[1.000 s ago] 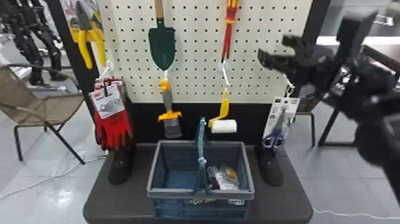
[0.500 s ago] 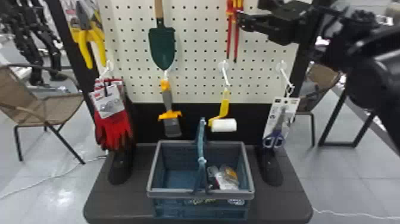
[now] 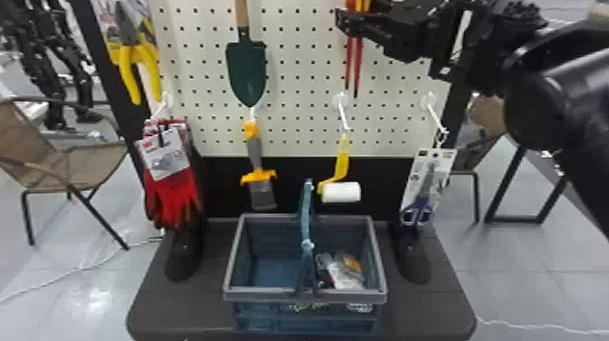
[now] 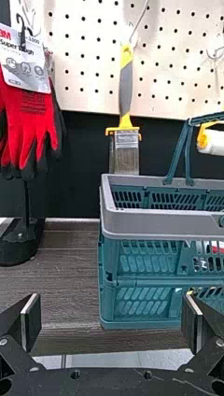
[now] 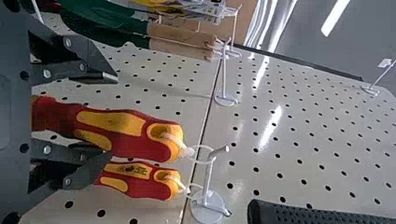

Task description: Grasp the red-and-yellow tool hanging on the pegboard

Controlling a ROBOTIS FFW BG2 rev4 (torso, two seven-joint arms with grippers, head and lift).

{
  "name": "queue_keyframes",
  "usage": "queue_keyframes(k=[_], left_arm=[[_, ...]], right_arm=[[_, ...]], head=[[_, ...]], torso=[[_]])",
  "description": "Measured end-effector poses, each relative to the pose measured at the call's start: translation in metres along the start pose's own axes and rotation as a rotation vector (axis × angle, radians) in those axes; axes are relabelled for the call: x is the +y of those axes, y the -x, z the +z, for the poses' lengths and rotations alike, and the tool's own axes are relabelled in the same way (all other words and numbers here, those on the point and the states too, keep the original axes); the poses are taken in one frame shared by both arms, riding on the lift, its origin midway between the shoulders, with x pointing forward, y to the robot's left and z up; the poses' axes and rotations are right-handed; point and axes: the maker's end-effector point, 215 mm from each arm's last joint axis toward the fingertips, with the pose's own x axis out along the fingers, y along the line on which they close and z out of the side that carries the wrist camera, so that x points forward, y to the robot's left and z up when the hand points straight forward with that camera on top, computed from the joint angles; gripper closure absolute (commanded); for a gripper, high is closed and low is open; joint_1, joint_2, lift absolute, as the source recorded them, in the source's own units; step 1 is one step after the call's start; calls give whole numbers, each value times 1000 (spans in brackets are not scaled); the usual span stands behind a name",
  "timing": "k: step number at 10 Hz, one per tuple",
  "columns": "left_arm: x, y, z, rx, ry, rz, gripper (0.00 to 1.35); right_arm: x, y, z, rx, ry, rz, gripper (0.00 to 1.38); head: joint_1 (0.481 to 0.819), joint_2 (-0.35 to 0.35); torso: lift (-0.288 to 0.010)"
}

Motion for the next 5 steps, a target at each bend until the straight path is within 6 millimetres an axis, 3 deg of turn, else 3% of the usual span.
queue_keyframes(k=[5], left_arm=[[1,1,0,-2,-2,1,165]], right_arm=[[-7,4,7,-2,57,-26,1279]], head=[[549,0]], torso=[[-100]])
